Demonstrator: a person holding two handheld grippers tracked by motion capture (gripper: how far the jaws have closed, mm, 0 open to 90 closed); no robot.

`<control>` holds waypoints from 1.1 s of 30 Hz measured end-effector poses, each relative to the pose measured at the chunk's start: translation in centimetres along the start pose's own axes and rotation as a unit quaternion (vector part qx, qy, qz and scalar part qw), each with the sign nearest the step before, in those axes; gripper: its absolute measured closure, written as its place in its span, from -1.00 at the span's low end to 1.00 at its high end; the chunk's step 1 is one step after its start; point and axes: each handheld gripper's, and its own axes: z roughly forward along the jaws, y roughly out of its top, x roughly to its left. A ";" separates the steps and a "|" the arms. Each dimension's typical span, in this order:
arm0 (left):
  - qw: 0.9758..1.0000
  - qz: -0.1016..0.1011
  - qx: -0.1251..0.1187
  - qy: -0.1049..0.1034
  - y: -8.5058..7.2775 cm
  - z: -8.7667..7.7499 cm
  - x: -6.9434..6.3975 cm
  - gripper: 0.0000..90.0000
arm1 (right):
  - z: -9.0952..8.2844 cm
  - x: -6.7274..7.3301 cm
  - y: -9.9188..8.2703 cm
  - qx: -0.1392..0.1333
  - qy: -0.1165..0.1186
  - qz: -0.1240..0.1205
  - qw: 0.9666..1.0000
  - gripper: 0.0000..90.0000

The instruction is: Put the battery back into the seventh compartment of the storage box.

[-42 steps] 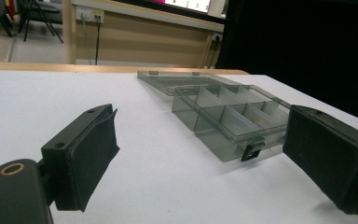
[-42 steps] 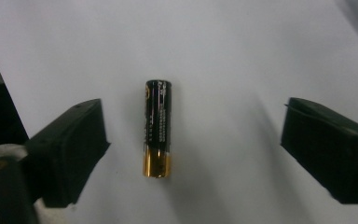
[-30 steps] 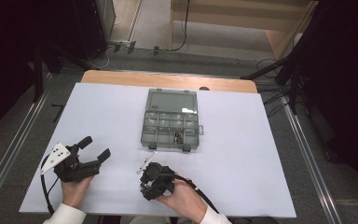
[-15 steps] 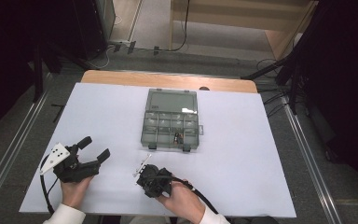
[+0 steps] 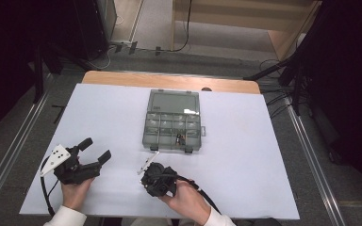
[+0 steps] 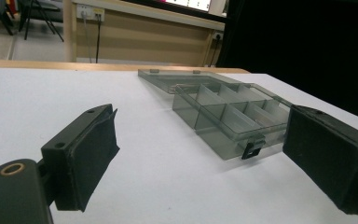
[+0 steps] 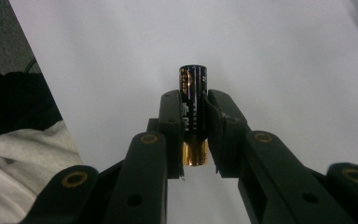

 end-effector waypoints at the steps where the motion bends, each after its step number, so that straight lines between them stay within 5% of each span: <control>1: 1.000 0.000 0.000 0.000 0.0 0.0 0.0 -0.79 | -0.2 -0.1 0.0 -0.005 -0.001 -0.001 1.000 0.73; 10: 1.000 0.000 0.000 -0.001 0.0 0.0 0.0 -0.79 | -1.8 -2.1 -0.2 -0.045 0.007 0.029 0.999 0.73; 17: 1.000 0.000 0.000 -0.001 0.0 0.1 0.0 -0.79 | -4.3 -4.0 -0.6 -0.091 0.006 0.057 0.994 0.73; 27: 1.000 0.000 0.001 0.000 0.0 0.1 0.0 -0.79 | -6.2 -6.5 -1.5 -0.149 0.010 0.094 0.984 0.73; 33: 1.000 0.001 0.001 0.000 0.0 0.1 0.1 -0.79 | -6.2 -8.2 -2.1 -0.186 0.021 0.124 0.975 0.73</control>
